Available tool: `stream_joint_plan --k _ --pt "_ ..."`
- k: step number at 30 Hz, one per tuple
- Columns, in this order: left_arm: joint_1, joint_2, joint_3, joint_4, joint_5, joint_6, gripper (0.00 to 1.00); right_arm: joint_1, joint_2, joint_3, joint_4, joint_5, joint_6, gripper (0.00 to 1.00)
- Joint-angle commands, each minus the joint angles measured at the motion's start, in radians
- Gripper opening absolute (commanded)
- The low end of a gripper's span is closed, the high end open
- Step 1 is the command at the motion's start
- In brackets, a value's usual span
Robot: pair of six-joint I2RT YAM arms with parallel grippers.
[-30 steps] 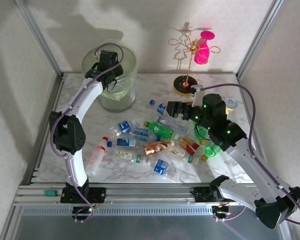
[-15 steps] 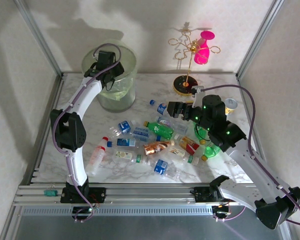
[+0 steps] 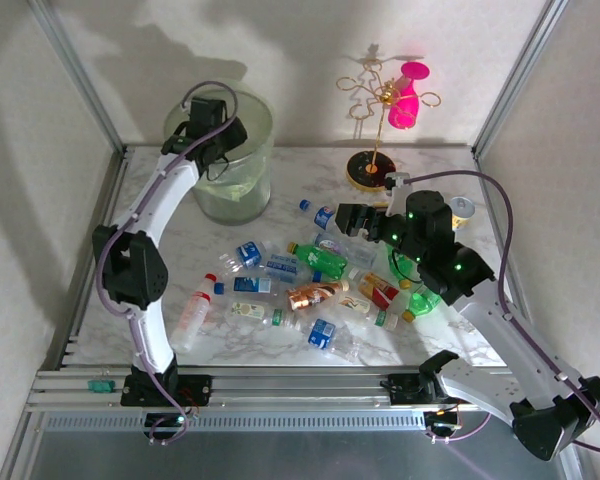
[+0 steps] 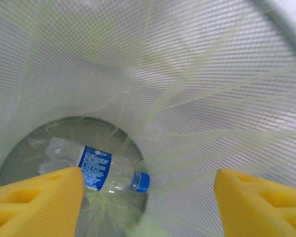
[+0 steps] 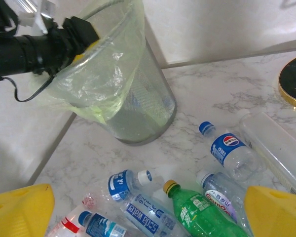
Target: Put the plastic bottles in the bin
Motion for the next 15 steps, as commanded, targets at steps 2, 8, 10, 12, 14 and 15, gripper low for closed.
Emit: stream_joint_plan --k 2,8,10,12,14,15 --pt "-0.051 -0.185 -0.024 -0.006 -0.036 0.009 0.70 0.005 -0.025 0.034 -0.019 0.024 0.013 0.99" --pt "-0.151 -0.436 -0.223 0.035 -0.143 0.035 0.70 0.007 -0.018 0.015 -0.001 -0.072 0.019 0.98" --pt "-0.201 -0.521 -0.307 0.039 -0.179 0.045 0.70 0.011 -0.038 -0.015 0.029 -0.100 0.022 0.98" --pt "-0.252 -0.604 -0.391 0.038 -0.195 0.055 0.70 0.012 -0.051 -0.034 0.041 -0.110 0.023 0.98" --pt "-0.304 -0.672 -0.466 0.018 -0.218 0.053 0.69 0.013 -0.053 -0.047 0.042 -0.111 0.023 0.98" --pt "-0.326 -0.703 -0.497 0.011 -0.232 0.046 0.69 0.013 -0.049 -0.053 0.040 -0.111 0.024 0.98"
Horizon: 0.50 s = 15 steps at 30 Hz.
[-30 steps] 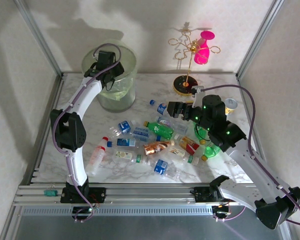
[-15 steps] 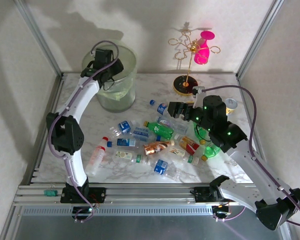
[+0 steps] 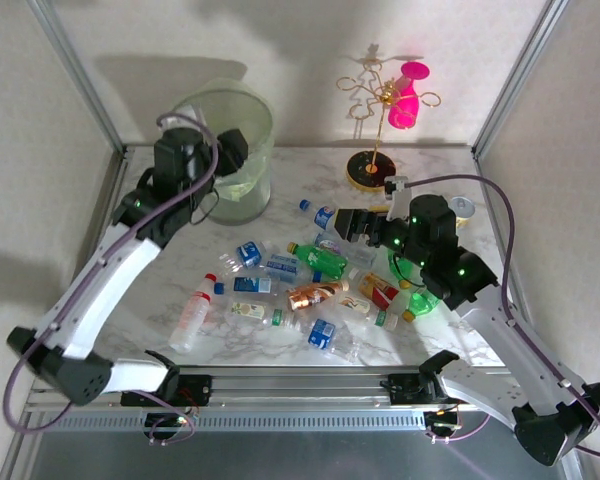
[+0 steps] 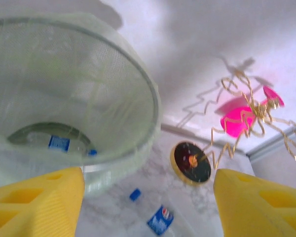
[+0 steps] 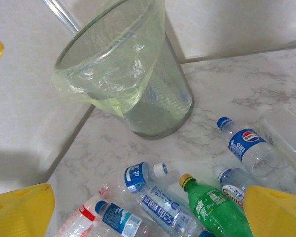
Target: Put the plastic bottles in the bin
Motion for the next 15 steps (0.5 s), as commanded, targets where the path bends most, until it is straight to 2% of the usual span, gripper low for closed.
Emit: stream_joint_plan --k 1,5,9,15 --pt "-0.067 -0.076 -0.114 -0.047 -0.084 0.003 0.69 0.008 -0.008 -0.027 0.027 -0.036 0.010 0.98" --pt "-0.097 -0.184 -0.200 -0.102 -0.079 -0.059 0.69 0.013 0.022 -0.028 0.021 -0.042 0.006 0.97" --pt "-0.098 -0.262 -0.274 -0.165 -0.073 -0.067 0.69 0.021 0.034 -0.022 0.020 -0.037 -0.005 0.97" --pt "-0.098 -0.319 -0.414 -0.309 -0.147 -0.152 0.72 0.026 0.032 -0.038 0.030 -0.038 -0.003 0.97"
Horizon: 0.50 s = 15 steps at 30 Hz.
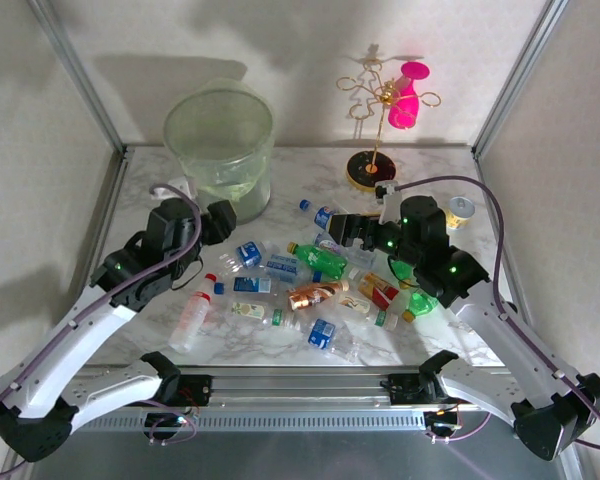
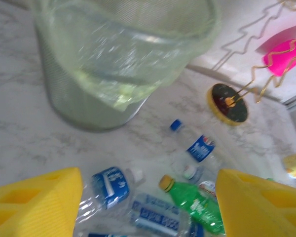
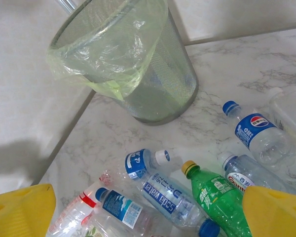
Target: Put the plastic bottles in the bin
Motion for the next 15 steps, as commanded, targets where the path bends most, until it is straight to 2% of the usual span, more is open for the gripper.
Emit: stream_joint_plan --k 1,4,8,13,15 --pt "-0.002 -0.009 -0.087 -0.157 -0.082 -0.100 0.72 0.011 -0.004 -0.024 0.027 -0.015 -0.002 0.97" --pt "-0.001 -0.026 -0.179 -0.221 -0.115 -0.216 0.75 0.012 -0.002 -0.025 0.021 0.005 -0.005 0.97" --pt "0.010 -0.077 -0.324 -0.206 -0.112 -0.324 0.76 0.013 -0.005 -0.030 0.032 0.012 -0.001 0.97" --pt "0.089 -0.106 -0.448 -0.166 -0.049 -0.368 0.75 0.012 0.003 -0.025 0.031 0.014 0.000 0.97" --pt "0.090 -0.097 -0.460 -0.153 -0.032 -0.376 0.74 0.012 0.002 -0.028 0.033 0.019 0.004 0.97"
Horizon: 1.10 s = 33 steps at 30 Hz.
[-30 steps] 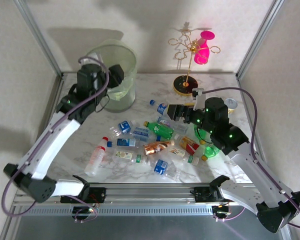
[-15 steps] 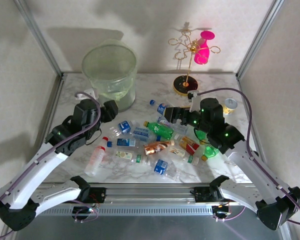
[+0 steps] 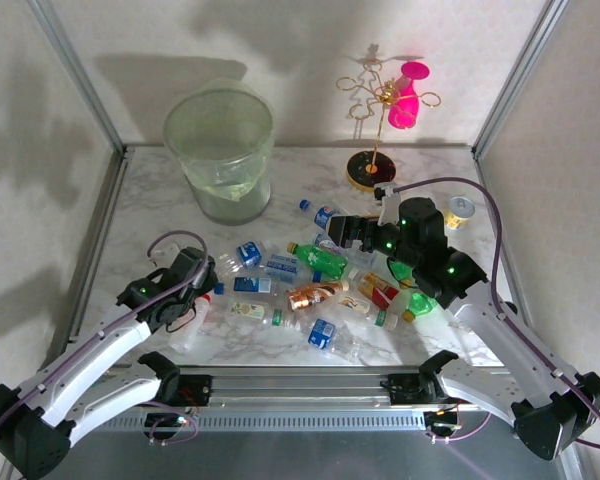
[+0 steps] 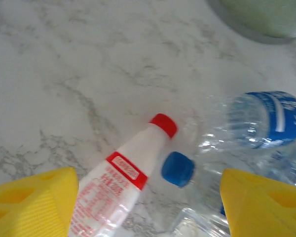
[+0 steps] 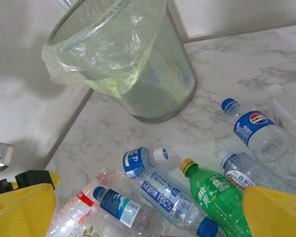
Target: Put the plastic bottles in the bin
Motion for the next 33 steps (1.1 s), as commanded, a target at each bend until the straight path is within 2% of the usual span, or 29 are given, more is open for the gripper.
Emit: stream_joint_plan --k 1,6,13,28,33 --pt "0.016 0.004 -0.034 0.014 0.033 -0.074 0.75 0.009 0.002 -0.009 0.023 0.018 0.007 0.97" --pt "0.037 0.001 -0.155 0.055 0.095 -0.179 0.73 0.009 -0.004 -0.016 0.035 0.016 0.020 0.97" --pt "0.028 0.025 -0.232 0.096 0.071 -0.221 0.71 0.010 -0.005 -0.028 0.039 0.027 0.025 0.98" --pt "0.047 0.121 -0.315 0.275 0.117 -0.186 0.71 0.008 0.004 -0.050 0.065 0.030 0.037 0.98" --pt "0.071 0.136 -0.331 0.317 0.137 -0.178 0.65 0.009 0.002 -0.053 0.064 0.036 0.039 0.98"
